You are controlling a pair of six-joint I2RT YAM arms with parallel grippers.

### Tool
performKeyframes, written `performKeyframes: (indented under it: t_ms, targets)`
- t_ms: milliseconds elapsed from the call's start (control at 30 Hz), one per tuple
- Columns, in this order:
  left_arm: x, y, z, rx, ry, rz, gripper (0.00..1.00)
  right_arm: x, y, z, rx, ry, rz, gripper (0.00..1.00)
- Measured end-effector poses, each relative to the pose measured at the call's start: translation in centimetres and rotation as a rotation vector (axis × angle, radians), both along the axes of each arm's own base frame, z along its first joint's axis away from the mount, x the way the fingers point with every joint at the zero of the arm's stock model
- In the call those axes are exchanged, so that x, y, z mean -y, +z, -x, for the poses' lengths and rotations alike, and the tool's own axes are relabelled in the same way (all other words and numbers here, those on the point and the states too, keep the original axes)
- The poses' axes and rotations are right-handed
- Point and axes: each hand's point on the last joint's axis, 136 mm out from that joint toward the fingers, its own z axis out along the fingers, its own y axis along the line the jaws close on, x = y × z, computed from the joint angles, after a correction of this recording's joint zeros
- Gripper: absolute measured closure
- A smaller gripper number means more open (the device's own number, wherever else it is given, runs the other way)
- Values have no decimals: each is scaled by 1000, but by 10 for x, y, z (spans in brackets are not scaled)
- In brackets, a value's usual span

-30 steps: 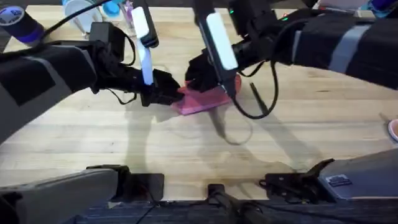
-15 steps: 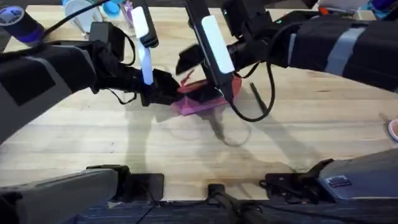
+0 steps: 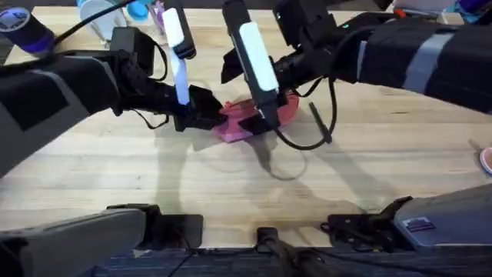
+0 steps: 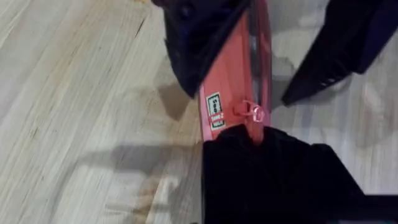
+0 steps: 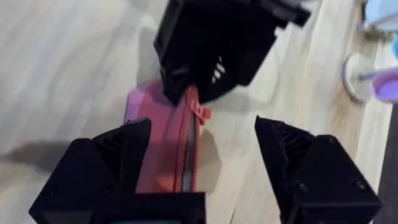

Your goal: Unzip the bag, pick up the pens from the table one at a time and place them inside, then zip the bag closed.

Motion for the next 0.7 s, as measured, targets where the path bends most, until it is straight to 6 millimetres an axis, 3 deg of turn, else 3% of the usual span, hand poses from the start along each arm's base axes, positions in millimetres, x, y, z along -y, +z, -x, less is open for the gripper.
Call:
performKeyframes:
  t_ms: [167, 467, 533, 567, 700]
  targets:
    - [0, 0, 0, 0, 0, 0, 958, 12, -6, -8, 24, -61, 75, 5]
    - [0, 0, 0, 0, 0, 0, 958, 15, -7, -9, -61, -170, 84, 5]
    - [0, 0, 0, 0, 0, 0, 958, 16, -2, -10, -72, -194, 75, 5]
    - [0, 0, 0, 0, 0, 0, 958, 13, 14, -13, -93, -248, 42, 7]
    - [0, 0, 0, 0, 0, 0, 958, 9, 39, -20, -146, -326, 7, 7]
